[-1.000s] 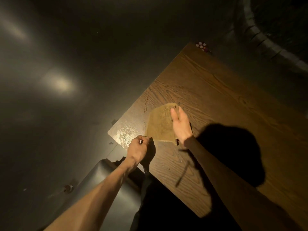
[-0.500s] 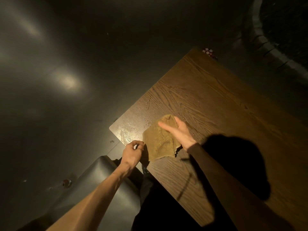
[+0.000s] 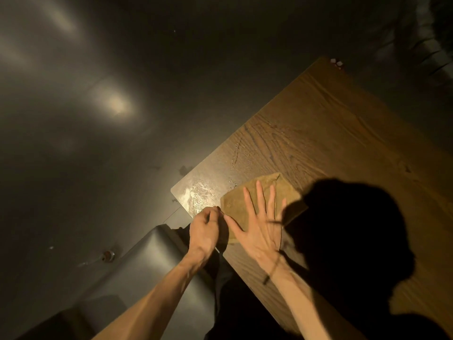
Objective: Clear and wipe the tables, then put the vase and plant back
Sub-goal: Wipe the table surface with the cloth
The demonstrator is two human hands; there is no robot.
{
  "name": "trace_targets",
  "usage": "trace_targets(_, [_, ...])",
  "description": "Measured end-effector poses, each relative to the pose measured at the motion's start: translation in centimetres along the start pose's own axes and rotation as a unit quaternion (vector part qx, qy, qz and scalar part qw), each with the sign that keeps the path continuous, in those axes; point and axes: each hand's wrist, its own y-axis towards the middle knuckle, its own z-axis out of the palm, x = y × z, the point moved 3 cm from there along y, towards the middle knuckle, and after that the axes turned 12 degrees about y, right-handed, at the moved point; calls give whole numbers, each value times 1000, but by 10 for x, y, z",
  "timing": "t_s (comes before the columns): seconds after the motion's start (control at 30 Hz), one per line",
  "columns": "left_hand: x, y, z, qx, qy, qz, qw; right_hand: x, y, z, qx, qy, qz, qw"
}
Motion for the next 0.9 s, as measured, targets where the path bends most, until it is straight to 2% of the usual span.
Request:
trace_targets(0.2, [-34, 43, -12, -28, -8, 4, 1000, 10, 66, -7, 7, -17, -102, 995])
trace_targets(0.33, [-68, 67, -17, -18, 2, 38, 999, 7, 120, -9, 0, -18, -145, 989])
trace_targets(0.53, [-115, 96, -18, 5, 0, 64, 998, -35, 213, -37, -14, 50, -119, 992])
trace_targets(0.63, [-133, 104, -13, 14, 21, 80, 996, -59, 247, -67, -71, 83, -64, 992])
trace_targets(0.77, [-137, 103, -3, 24, 25, 82, 996, -46, 229, -64, -75, 148, -48, 985])
trace_targets(0.83, [-134, 96, 0, 11, 27, 79, 996, -33, 193, -52, -69, 179, -108, 976])
trace_targets(0.9, [-128, 89, 3, -1, 13, 71, 997, -25, 155, -45, -23, 183, -176, 967])
